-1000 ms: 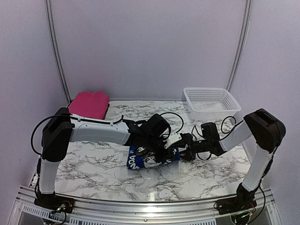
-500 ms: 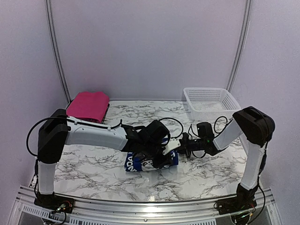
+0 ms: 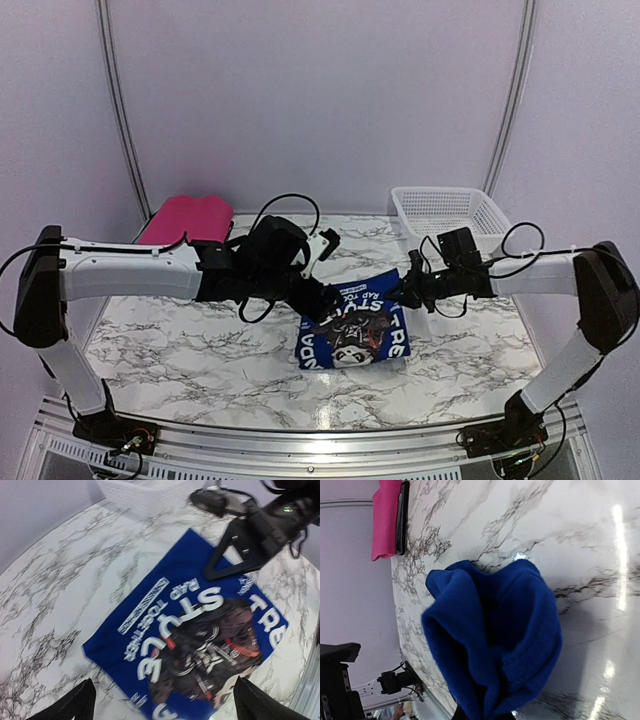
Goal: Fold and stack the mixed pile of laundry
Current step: Turn over the square-folded T-shirt at the center of the board.
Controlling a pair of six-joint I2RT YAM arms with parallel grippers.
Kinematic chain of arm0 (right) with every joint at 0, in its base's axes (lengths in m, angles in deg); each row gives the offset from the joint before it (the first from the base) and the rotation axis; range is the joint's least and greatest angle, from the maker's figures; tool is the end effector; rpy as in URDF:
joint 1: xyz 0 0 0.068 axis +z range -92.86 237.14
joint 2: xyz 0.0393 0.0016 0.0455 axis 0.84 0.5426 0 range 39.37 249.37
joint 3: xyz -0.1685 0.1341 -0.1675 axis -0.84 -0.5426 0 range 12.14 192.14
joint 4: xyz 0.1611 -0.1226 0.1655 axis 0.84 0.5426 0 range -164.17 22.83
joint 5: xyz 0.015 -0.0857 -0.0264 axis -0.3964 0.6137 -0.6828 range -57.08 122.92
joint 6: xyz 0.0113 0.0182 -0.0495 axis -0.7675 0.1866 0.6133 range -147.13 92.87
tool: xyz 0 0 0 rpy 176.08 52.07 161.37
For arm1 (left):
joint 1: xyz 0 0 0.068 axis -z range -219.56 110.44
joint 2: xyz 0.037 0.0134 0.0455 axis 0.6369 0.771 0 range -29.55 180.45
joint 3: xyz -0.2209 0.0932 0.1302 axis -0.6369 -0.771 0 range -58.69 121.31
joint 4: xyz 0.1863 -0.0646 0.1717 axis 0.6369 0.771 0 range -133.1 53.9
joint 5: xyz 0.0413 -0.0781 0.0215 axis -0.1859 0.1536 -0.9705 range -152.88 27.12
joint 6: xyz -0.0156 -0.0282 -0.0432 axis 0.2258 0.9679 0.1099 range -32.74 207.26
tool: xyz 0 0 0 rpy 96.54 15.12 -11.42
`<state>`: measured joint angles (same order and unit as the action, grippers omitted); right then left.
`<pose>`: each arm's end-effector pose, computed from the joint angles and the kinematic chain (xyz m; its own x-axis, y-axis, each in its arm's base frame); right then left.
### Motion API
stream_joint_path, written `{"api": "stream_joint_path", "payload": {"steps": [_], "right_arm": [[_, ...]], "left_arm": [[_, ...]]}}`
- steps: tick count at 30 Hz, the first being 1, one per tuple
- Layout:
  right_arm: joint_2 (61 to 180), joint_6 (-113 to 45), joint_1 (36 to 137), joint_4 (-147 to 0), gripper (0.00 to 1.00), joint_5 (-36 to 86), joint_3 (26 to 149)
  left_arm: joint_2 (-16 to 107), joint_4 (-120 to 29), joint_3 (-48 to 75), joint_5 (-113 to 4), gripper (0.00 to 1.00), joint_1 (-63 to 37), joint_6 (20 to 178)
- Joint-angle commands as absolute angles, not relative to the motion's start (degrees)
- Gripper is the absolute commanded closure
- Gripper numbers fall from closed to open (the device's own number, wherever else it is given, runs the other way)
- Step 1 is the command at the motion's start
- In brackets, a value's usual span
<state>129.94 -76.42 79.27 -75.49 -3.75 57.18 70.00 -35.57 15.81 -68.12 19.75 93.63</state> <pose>0.2797 0.1367 0.1732 -0.9509 0.2697 -0.1519 0.0339 0.5785 0.8150 0.2086 -0.3452 0.2656 -0.3638 0.3963 -0.8430 0.7816 0.6222 -0.0447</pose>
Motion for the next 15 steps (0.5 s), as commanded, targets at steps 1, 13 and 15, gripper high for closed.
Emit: {"api": "stream_joint_path", "payload": {"steps": [1, 13, 15], "right_arm": [[118.8, -60.0, 75.9, -48.7, 1.0, 6.6, 62.9], [101.5, -42.8, 66.7, -13.1, 1.0, 39.6, 84.2], [102.8, -41.3, 66.7, -12.0, 1.0, 43.0, 85.7]], "left_arm": [[65.6, -34.8, 11.6, -74.6, 0.01, 17.1, 101.6], [56.2, -31.6, 5.3, -76.4, 0.01, 12.7, 104.8], [55.1, -30.6, 4.6, -77.1, 0.01, 12.3, 104.8]]}}
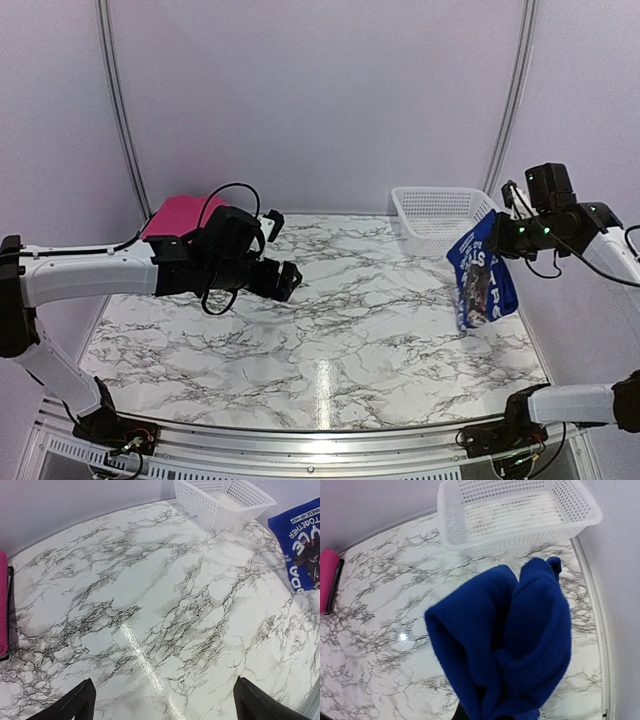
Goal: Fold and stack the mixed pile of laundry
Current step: Turn over the square-folded T-shirt at the center of the board.
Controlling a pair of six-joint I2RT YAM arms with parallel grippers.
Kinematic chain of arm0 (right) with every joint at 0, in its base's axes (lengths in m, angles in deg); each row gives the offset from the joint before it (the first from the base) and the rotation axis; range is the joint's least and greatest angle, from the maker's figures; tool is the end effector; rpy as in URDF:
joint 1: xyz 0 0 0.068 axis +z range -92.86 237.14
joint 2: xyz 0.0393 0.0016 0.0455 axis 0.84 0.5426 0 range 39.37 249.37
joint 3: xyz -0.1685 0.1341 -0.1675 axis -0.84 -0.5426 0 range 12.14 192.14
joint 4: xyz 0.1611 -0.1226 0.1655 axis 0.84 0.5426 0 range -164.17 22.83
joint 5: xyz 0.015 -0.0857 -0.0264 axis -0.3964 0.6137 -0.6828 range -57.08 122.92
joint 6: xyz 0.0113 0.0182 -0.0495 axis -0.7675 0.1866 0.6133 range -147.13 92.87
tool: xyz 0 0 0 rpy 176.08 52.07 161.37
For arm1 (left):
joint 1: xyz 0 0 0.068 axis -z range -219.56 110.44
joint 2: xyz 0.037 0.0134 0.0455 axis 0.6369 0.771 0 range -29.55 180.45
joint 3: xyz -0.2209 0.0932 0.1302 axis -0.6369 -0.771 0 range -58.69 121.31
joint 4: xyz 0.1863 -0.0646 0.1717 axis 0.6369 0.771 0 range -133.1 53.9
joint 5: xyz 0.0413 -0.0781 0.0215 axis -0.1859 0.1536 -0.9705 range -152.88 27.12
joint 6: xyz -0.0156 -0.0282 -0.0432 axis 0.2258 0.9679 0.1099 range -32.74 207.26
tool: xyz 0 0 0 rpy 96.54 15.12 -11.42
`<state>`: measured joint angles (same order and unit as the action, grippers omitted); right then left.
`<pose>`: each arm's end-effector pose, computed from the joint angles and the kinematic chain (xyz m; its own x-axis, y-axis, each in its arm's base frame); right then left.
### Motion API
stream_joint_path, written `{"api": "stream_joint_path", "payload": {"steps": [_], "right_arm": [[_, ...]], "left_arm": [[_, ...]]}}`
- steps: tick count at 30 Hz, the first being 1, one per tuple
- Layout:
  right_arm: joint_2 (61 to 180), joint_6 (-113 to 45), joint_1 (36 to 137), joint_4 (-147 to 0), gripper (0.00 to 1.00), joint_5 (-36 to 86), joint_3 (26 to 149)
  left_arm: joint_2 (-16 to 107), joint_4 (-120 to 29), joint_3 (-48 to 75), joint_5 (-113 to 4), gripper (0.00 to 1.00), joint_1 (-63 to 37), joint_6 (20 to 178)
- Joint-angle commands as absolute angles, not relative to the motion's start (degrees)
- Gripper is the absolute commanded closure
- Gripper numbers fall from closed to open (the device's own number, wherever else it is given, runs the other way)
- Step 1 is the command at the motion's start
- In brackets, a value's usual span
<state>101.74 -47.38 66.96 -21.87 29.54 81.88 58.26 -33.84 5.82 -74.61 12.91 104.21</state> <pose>0.2070 0.0380 0.3610 -0.7260 0.2250 -0.6499 0.0426 0.9578 0.2841 0.2192 -0.2735 0.2770 -0.5095 0.1946 -0.8382 0.5474 0.8249 -0.1412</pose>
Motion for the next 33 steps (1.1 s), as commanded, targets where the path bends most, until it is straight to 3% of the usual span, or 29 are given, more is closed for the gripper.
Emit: {"api": "stream_joint_path", "payload": {"steps": [1, 5, 12, 20, 22, 24, 27, 29, 33], "right_arm": [[103.8, -40.8, 66.8, -12.3, 1.0, 43.6, 86.1], [110.1, -41.2, 69.8, -15.1, 1.0, 42.6, 86.1], [125.7, -51.2, 91.1, -22.0, 1.0, 41.5, 82.0], [142.8, -60.3, 102.7, -39.8, 1.0, 22.7, 86.6], [146.4, -61.4, 104.6, -43.8, 0.89, 17.6, 91.5], [148.5, -61.8, 105.6, -47.4, 0.68, 12.3, 97.3], [146.7, -62.0, 104.7, -51.5, 0.53, 8.1, 101.2], [143.2, -61.3, 102.7, -51.8, 0.47, 7.4, 99.8], [134.0, -57.7, 95.9, -49.4, 0.48, 6.5, 89.5]], "left_arm": [[54.6, -30.2, 4.3, -77.5, 0.01, 12.2, 104.8], [53.1, -28.6, 3.7, -78.9, 0.01, 11.9, 104.9], [50.3, -27.2, 2.5, -76.9, 0.01, 10.1, 107.7], [47.1, -27.9, -0.6, -73.5, 0.01, 6.1, 115.2], [46.3, -28.3, -1.9, -72.6, 0.01, 5.2, 116.7], [45.2, -28.6, -3.3, -72.2, 0.01, 3.8, 119.5], [43.7, -31.4, -5.6, -65.8, 0.01, 1.8, 121.0], [43.7, -33.6, -6.4, -61.1, 0.01, 1.8, 121.1], [47.2, -38.5, -7.0, -52.1, 0.01, 3.3, 122.3]]}}
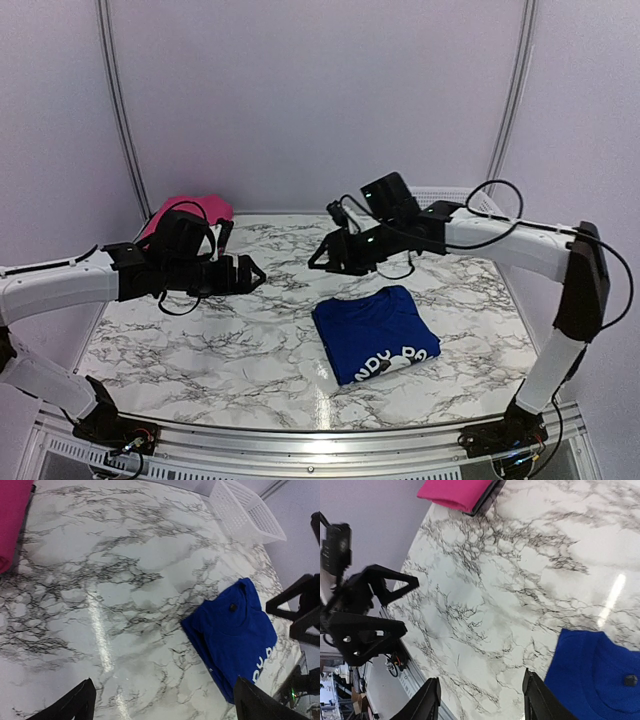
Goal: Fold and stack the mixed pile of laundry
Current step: Turn over the square-folded T-shirt at the center of the board, then adjust the square-folded T-shirt at the center of the board.
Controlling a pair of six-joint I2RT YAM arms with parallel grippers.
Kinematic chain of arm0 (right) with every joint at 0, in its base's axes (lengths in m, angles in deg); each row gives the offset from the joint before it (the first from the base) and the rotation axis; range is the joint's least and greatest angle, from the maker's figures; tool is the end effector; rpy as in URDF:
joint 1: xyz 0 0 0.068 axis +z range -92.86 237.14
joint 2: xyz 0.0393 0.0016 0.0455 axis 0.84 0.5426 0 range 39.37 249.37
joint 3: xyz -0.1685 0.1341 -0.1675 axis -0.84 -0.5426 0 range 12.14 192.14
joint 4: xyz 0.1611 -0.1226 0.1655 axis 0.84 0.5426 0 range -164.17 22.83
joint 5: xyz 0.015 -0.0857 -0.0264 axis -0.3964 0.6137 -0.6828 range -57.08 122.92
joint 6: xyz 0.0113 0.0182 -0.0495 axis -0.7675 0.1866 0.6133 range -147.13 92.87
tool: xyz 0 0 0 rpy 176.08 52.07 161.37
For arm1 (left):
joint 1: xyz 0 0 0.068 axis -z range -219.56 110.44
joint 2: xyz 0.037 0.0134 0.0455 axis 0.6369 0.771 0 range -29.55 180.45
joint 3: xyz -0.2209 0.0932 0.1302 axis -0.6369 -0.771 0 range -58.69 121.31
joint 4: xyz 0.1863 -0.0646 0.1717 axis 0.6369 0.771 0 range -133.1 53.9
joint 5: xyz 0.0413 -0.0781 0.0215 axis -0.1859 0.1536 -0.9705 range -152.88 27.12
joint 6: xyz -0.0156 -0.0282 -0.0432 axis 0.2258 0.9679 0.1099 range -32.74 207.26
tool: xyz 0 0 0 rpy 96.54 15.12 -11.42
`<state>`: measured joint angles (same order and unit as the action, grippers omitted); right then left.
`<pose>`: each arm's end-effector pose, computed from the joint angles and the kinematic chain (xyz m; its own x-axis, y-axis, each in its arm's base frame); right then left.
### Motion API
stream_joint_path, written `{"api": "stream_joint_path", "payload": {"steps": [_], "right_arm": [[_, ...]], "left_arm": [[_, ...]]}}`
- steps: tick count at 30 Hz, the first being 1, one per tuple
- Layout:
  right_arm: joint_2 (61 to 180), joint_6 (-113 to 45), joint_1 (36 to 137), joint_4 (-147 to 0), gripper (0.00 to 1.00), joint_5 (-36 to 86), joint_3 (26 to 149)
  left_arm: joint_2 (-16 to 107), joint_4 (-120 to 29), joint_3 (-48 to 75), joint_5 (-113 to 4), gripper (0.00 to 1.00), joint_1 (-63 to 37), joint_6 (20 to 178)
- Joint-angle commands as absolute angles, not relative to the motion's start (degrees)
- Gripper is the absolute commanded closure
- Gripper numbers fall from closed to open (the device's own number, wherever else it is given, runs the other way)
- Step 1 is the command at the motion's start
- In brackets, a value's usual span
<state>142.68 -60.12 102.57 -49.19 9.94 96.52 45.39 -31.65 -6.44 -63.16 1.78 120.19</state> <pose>0.2771 0.3011 0.2737 -0.8728 -0.1716 -0.4569 -0.4507 0.6429 0.6194 0.2188 -0.1923 0.2678 -0.7110 -0.0986 -0.6962 0.3228 0.8338 -0.4478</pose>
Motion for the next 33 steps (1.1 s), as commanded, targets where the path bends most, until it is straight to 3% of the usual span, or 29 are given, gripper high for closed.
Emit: {"api": "stream_joint_path", "payload": {"steps": [1, 4, 10, 15, 18, 22, 27, 33], "right_arm": [[131.1, -56.4, 94.2, -48.3, 0.49, 6.7, 86.1], [125.5, -52.8, 90.1, -45.0, 0.52, 7.5, 77.2], [116.9, -53.1, 85.3, -45.6, 0.58, 8.5, 60.5], [116.6, -56.7, 83.9, -50.0, 0.63, 7.8, 49.1], [118.4, -60.7, 85.1, -57.1, 0.66, 4.1, 44.4], [122.0, -66.0, 92.8, -62.5, 0.67, 3.0, 45.1], [120.3, -67.1, 99.2, -59.7, 0.65, -0.5, 48.5], [109.3, -54.1, 88.6, -47.6, 0.53, 5.4, 58.7]], "left_arm": [[48.6, -40.4, -6.9, -50.7, 0.01, 4.3, 122.5], [55.2, -45.2, -4.3, -46.7, 0.02, 8.5, 123.8], [73.4, -53.1, 6.0, -37.7, 0.24, 14.5, 128.7], [84.1, -52.1, 13.7, -36.8, 0.38, 14.2, 130.9], [86.8, -48.6, 14.4, -38.4, 0.49, 11.9, 131.7], [84.0, -46.7, 7.0, -41.2, 0.57, 7.0, 132.9], [75.5, -40.6, 1.3, -40.6, 0.55, 4.8, 122.7], [68.8, -32.6, 6.4, -40.4, 0.36, 2.2, 107.4]]}}
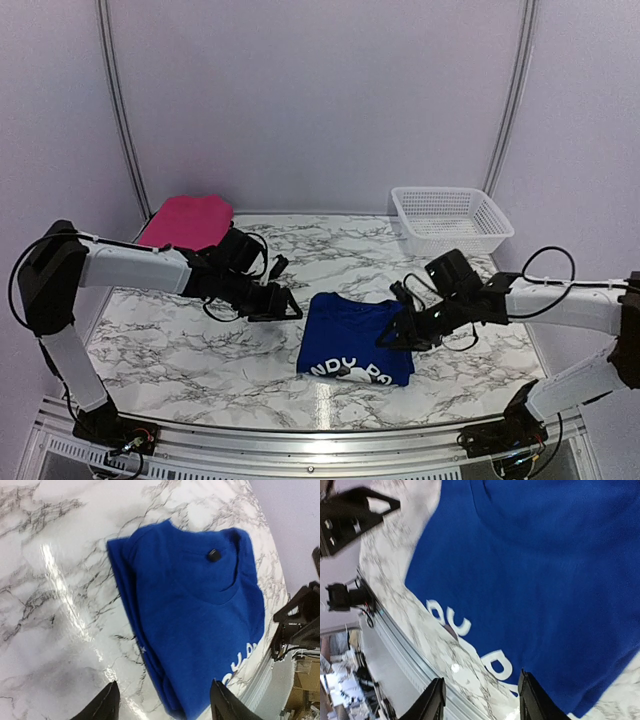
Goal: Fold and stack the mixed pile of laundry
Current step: Adjust the square-folded T-shirt at the center of the board.
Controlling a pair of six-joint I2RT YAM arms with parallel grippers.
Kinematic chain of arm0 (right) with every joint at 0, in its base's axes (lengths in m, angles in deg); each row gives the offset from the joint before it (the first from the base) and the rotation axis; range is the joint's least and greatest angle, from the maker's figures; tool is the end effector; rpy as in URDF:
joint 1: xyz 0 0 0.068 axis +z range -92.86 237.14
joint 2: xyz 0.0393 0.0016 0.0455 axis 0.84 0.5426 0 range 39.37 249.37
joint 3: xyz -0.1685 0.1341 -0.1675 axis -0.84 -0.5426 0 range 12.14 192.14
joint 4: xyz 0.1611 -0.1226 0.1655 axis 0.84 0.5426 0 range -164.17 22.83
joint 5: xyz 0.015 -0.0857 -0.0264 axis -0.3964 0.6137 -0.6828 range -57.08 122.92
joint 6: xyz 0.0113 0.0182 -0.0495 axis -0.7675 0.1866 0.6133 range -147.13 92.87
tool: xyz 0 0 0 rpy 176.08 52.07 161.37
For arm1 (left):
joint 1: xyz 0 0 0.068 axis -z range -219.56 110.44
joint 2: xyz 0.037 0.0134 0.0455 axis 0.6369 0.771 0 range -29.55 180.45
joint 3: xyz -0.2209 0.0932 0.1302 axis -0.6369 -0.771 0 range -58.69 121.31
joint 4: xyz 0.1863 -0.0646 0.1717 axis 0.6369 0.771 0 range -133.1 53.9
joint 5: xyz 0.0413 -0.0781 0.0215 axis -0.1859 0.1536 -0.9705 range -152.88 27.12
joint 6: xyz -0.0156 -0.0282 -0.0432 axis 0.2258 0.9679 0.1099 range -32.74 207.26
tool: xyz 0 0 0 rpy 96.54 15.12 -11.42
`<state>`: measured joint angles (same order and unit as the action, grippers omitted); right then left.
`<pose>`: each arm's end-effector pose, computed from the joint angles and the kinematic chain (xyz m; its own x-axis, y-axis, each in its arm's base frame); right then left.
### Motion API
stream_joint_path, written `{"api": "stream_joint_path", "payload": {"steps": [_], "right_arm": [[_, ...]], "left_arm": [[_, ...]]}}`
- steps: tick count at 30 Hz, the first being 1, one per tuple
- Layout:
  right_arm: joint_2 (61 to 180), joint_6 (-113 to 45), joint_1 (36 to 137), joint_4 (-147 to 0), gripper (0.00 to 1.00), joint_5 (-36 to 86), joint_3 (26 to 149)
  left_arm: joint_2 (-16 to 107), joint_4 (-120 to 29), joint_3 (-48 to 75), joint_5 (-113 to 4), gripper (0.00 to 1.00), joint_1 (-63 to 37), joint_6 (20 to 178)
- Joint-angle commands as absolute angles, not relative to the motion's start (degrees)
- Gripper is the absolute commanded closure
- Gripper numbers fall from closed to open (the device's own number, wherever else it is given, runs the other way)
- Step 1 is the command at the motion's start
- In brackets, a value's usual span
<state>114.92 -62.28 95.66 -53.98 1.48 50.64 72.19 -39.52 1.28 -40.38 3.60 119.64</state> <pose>0.1780 0.1655 0.1817 -0.9710 -0.1450 -0.1900 -0.2362 0.7036 0.6702 0.2617 -0.2641 0.1776 -0.8817 0.1485 -0.4478 0.4215 0.6743 -0.6064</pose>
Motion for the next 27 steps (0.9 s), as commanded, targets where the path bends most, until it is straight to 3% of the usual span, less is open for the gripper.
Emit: {"api": "stream_joint_path", "payload": {"steps": [1, 4, 13, 27], "right_arm": [[109.3, -51.7, 86.3, -46.7, 0.53, 6.8, 60.3], [113.7, -46.2, 81.8, -43.6, 0.55, 12.0, 66.2], [129.8, -37.8, 81.6, -40.9, 0.6, 20.1, 77.7], [140.9, -33.5, 81.6, -41.6, 0.61, 18.3, 80.7]], "left_arm": [[69.8, -31.4, 8.9, -40.5, 0.35, 2.0, 105.0], [75.6, -27.2, 18.6, -40.3, 0.36, 1.9, 99.4], [95.5, -13.2, 45.2, -45.8, 0.42, 3.3, 87.6], [105.0, -11.4, 51.7, -49.7, 0.44, 5.8, 85.0]]}}
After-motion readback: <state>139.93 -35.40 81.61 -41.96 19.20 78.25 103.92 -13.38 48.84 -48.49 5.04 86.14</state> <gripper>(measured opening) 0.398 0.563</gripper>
